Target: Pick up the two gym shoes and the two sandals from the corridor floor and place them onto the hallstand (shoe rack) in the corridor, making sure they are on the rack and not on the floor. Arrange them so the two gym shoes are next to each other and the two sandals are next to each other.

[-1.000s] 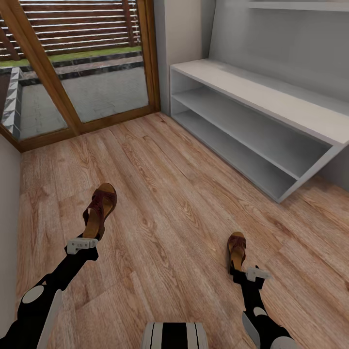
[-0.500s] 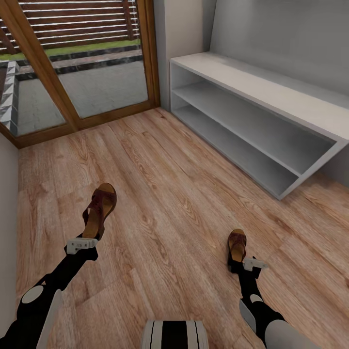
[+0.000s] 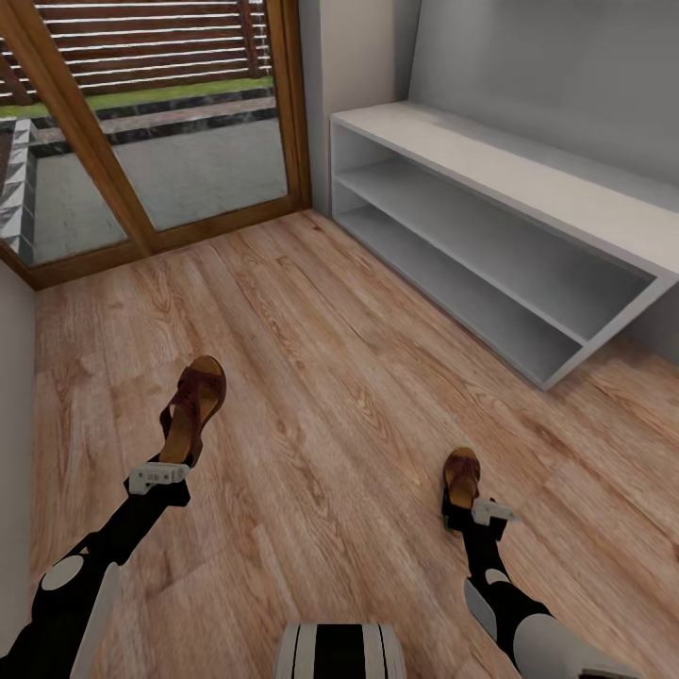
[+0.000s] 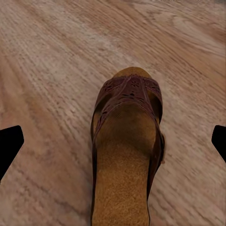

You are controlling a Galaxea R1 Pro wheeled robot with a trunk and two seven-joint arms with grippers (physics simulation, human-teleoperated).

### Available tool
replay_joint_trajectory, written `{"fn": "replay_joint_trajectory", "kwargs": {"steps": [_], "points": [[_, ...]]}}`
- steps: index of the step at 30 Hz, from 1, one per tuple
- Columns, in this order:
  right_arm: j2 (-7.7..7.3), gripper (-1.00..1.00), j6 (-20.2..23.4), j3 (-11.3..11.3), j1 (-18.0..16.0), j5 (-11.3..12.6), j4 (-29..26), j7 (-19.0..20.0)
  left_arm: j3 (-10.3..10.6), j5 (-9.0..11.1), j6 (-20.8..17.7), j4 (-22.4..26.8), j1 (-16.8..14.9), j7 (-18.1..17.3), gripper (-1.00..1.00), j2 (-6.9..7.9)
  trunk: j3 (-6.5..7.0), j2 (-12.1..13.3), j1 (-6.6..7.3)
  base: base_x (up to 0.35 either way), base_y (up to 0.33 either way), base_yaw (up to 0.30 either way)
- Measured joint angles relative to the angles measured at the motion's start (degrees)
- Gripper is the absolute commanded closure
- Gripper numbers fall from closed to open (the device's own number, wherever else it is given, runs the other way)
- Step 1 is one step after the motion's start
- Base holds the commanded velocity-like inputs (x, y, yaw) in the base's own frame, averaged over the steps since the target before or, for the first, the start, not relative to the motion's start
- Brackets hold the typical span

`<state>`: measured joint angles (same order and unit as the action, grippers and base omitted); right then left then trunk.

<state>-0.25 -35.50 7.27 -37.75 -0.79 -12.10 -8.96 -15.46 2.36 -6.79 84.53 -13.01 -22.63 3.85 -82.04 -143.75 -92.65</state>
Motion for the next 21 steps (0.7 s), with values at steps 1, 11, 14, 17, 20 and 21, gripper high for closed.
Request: {"fn": "replay_joint_trajectory", "kwargs": {"steps": [1,11,14,17,20,21], "points": [[-0.02,-1.0,0.0,0.01,-0.04,0.0,0.08,0.0,0.0,0.0,-0.01,0.0,0.0,0.0,1.0,0.02,0.0,0.0,0.0,0.185,0.0,0.0],[-0.19,-1.0,-0.01,0.05,-0.13,0.03,0.45,-0.01,-0.01,0.01,0.02,0.06,0.0,-0.17,1.0,0.16,0.0,0.0,0.0,0.128,0.0,0.0],[-0.25,-1.0,-0.04,0.07,-0.13,0.03,0.5,-0.01,-0.01,0.01,0.03,0.08,0.0,-0.18,1.0,0.17,0.0,0.0,0.0,0.043,0.0,0.0],[-0.35,-1.0,-0.07,0.12,-0.13,0.06,0.54,0.02,-0.01,0.01,0.03,0.09,0.0,-0.19,1.0,0.18,0.0,0.0,0.0,0.025,0.0,0.0],[-0.39,-1.0,-0.08,0.11,-0.13,0.07,0.56,0.04,-0.01,0.01,0.03,0.1,0.0,-0.2,1.0,0.19,0.0,0.0,0.0,0.016,0.0,0.0],[-0.39,-1.0,-0.08,0.11,-0.13,0.07,0.56,0.04,-0.01,0.01,0.03,0.1,0.0,-0.2,1.0,0.19,0.0,0.0,0.0,0.012,0.0,0.0]]}}
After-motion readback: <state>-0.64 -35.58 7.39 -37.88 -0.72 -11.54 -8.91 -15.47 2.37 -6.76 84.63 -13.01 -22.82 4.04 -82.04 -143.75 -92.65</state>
